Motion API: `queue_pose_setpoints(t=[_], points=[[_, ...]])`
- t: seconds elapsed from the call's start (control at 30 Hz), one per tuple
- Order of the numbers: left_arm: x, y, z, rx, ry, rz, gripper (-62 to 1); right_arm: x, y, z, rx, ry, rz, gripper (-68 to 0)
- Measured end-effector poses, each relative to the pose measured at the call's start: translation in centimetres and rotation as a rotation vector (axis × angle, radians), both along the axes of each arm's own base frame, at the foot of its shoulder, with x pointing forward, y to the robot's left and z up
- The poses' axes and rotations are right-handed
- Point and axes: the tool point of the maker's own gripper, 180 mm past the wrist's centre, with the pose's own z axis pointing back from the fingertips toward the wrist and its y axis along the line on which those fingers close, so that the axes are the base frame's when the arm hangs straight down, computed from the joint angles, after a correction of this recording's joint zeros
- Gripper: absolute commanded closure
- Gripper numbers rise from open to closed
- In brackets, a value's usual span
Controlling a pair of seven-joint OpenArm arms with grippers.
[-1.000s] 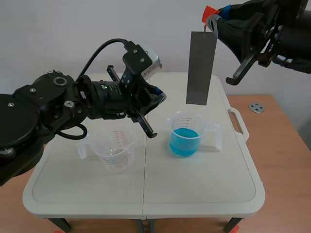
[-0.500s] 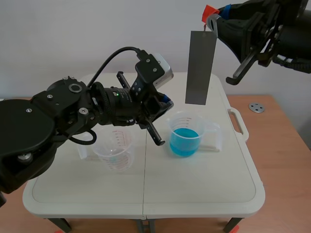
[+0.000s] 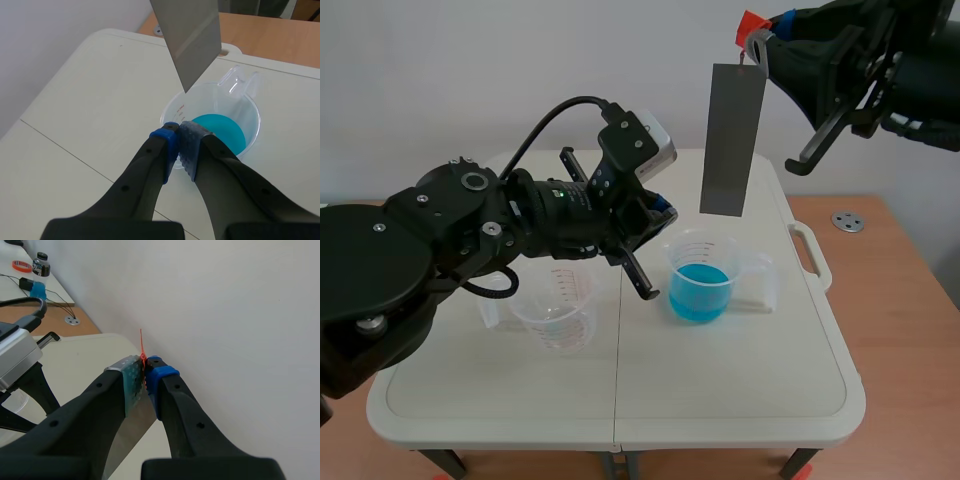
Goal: Hold the metal plate by the orange handle, dip it into the blue solution, take it out and point at it, then put the plate back in the beaker on the left.
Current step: 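Point at the plate with the left hand, then lower the plate into the blue solution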
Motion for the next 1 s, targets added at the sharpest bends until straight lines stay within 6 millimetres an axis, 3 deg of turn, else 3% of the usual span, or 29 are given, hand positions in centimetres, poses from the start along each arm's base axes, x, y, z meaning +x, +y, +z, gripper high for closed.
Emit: queue_pose_setpoints(t=[0.17, 0.4, 1.0], points=[[0.2, 1.1, -0.2, 0.007, -0.005, 0.012, -1.6, 0.0, 0.0, 0.1, 0.002, -0.002, 0.002, -1.3], [-0.1, 6.5, 1.3, -0.013, -0.027, 0.09, -1.6, 0.0, 0.0, 0.1, 0.002, -0.002, 0.002, -1.3], [-7.6, 18.6, 2.2, -0.014, 0.006, 0.294, -1.6, 0.0, 0.0, 0.1, 0.002, -0.002, 0.002, -1.3]])
